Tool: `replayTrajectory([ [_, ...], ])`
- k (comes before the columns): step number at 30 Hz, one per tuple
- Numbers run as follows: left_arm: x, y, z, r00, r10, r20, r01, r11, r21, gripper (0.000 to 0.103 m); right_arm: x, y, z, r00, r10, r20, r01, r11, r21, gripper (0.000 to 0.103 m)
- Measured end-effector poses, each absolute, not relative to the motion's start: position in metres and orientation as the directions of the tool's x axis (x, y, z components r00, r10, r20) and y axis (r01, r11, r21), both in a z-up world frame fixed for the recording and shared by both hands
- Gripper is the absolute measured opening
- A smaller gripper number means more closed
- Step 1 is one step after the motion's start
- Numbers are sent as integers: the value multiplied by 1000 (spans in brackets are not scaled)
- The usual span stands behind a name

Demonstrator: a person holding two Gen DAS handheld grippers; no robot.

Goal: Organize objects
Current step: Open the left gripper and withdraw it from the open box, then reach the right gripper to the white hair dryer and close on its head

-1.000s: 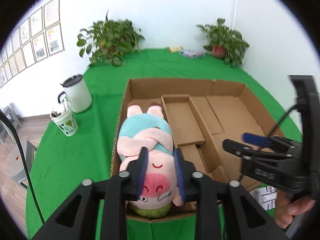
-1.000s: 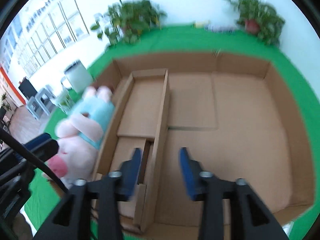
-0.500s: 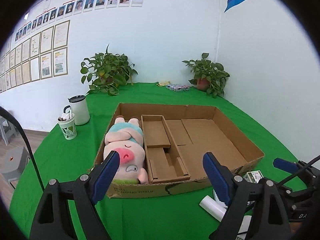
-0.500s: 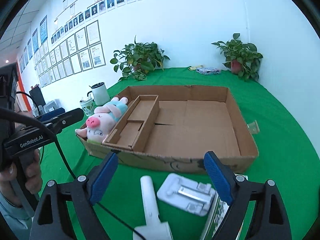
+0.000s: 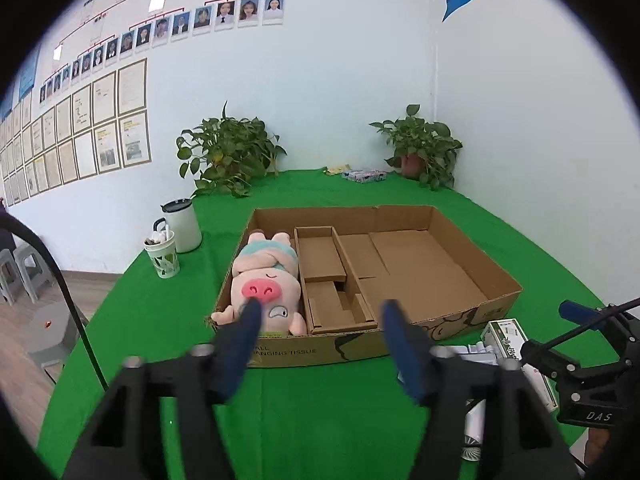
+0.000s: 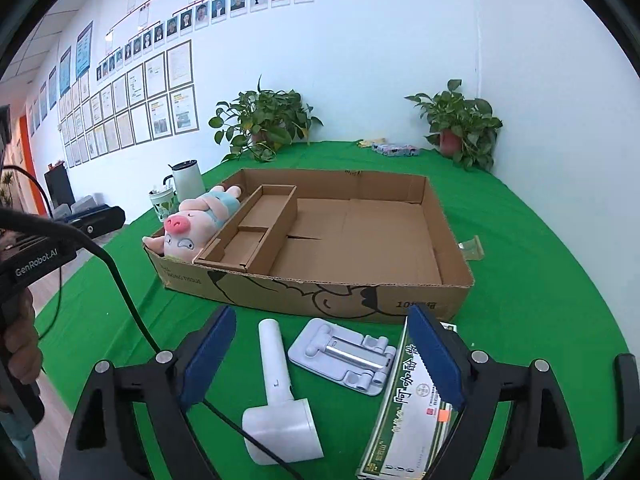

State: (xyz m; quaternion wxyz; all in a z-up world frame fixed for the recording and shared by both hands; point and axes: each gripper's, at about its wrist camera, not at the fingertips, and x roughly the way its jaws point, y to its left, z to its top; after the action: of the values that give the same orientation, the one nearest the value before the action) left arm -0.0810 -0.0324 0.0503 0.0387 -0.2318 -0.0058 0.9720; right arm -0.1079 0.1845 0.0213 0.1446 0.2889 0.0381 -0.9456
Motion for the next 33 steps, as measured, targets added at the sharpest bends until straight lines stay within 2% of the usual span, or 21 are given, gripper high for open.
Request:
replayTrajectory([
  [2, -73, -38, 55, -900, 97, -426, -83, -995, -53, 81, -107, 184, 22, -780, -254, -572, 311, -950, -2, 87],
  [4, -71, -44, 57, -898, 68, -435, -56, -998, -40, 81, -103, 178, 23, -756, -279, -592, 343, -939, 5, 87],
  [7, -71, -61, 55, -889, 9, -458, 7, -999, -33, 81, -90, 163, 31, -663, -442, -604, 463, -876, 134, 87],
  [10, -71, -79, 47, -868, 16, -496, 21, -998, -68, 81, -76, 154, 38, -539, -631, -558, 579, -759, 298, 87],
  [12, -74, -87, 37, -846, 30, -532, 22, -996, -91, 81, -76, 153, 31, -495, -671, -552, 592, -725, 352, 87],
  [20, -92, -69, -17, -758, 154, -633, -68, -985, -158, 81, -112, 170, -46, -541, -345, -767, 397, -909, 128, 87],
  [25, -110, -48, -44, -678, 303, -669, -153, -949, -275, 81, -111, 167, -61, -547, -279, -789, 434, -901, 18, 87],
  [31, -125, -39, -62, -616, 399, -679, -169, -909, -381, 81, -103, 172, -68, -567, -204, -798, 410, -910, -59, 87],
  [33, -128, -36, -66, -593, 431, -680, -177, -894, -412, 81, -102, 174, -71, -549, -191, -814, 401, -914, -56, 79],
])
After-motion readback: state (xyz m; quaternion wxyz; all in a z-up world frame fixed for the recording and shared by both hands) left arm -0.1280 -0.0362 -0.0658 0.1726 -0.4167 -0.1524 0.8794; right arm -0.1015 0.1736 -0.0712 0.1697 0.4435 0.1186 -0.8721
